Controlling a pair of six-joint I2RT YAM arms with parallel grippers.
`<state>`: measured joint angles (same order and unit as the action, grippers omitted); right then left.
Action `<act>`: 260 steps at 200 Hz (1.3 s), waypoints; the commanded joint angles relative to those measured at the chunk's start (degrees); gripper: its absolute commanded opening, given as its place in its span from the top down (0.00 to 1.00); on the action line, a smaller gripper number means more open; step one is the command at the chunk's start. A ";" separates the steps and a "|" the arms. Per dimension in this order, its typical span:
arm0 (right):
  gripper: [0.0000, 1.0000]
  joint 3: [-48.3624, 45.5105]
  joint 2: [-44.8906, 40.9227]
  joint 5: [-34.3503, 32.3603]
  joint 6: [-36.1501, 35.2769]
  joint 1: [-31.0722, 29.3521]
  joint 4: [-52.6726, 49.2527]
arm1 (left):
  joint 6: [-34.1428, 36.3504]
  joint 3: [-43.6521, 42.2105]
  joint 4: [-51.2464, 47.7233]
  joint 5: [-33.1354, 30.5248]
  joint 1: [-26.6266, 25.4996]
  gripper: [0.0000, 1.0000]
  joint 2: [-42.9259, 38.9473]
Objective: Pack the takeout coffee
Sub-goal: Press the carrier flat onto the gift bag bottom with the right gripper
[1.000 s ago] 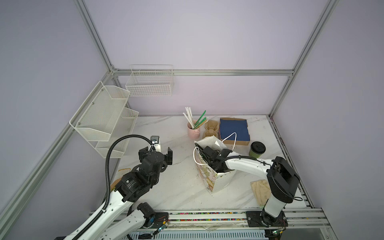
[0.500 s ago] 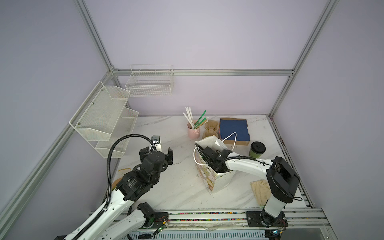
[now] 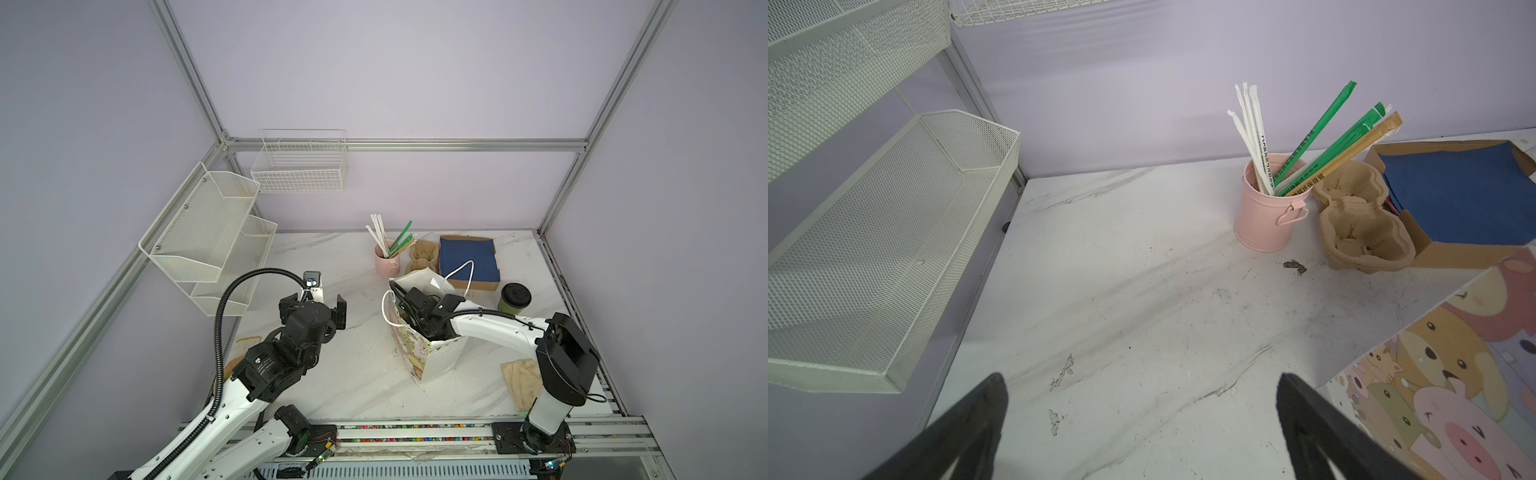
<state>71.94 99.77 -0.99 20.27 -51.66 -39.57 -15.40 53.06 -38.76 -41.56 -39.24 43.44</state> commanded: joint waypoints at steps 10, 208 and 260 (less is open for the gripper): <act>0.03 3.47 -0.65 -2.60 0.08 0.72 -3.00 | 0.63 -0.24 0.64 0.21 0.40 0.00 -0.23; 0.03 20.59 4.74 -7.83 0.21 2.68 -8.91 | 0.72 -0.25 0.53 0.52 0.48 0.00 -0.47; 0.03 22.43 4.93 -8.45 -0.95 2.91 -8.68 | 0.68 -0.24 0.53 0.74 0.49 0.00 -0.51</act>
<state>92.07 104.60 -7.88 20.34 -48.90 -46.41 -15.40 53.06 -38.76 -41.08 -39.03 43.42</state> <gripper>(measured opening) 0.974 0.997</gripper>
